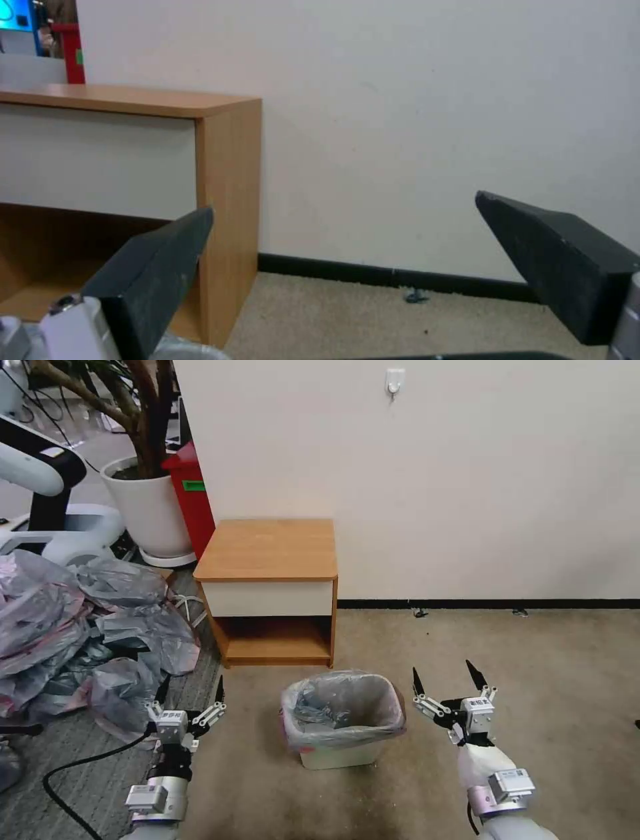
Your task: Pick up the garbage bag from the table and place it over the trash can.
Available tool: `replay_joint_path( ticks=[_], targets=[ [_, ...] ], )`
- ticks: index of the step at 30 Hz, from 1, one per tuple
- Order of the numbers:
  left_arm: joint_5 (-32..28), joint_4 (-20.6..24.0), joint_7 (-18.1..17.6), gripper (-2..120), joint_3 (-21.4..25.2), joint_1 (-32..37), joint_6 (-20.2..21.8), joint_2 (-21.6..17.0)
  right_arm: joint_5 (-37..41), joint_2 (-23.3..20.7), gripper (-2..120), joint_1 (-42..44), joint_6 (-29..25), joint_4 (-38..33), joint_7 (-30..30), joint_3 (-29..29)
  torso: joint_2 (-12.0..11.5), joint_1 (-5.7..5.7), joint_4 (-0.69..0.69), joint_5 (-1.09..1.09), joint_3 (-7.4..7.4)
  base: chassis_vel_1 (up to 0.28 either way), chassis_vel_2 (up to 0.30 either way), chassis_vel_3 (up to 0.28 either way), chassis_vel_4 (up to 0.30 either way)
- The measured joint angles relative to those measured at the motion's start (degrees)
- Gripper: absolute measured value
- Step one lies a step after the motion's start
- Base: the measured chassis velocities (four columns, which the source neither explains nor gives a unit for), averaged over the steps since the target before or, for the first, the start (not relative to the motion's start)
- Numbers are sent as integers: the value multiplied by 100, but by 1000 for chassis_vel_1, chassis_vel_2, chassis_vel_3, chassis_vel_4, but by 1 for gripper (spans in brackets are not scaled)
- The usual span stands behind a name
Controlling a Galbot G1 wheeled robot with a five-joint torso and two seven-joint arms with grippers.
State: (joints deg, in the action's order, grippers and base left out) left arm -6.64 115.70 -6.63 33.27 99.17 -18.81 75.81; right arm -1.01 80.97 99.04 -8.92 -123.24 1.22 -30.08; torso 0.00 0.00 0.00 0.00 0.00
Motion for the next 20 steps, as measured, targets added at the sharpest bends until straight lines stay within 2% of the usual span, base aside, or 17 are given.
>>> replay_joint_path(
  ticks=[20],
  targets=[
    [-5, 5, -4, 100, -4, -1, 2, -4, 1, -2, 100, 0, -1, -2, -2, 0, 0, 0, 0, 0, 0, 0, 0, 0, 0]
  ],
)
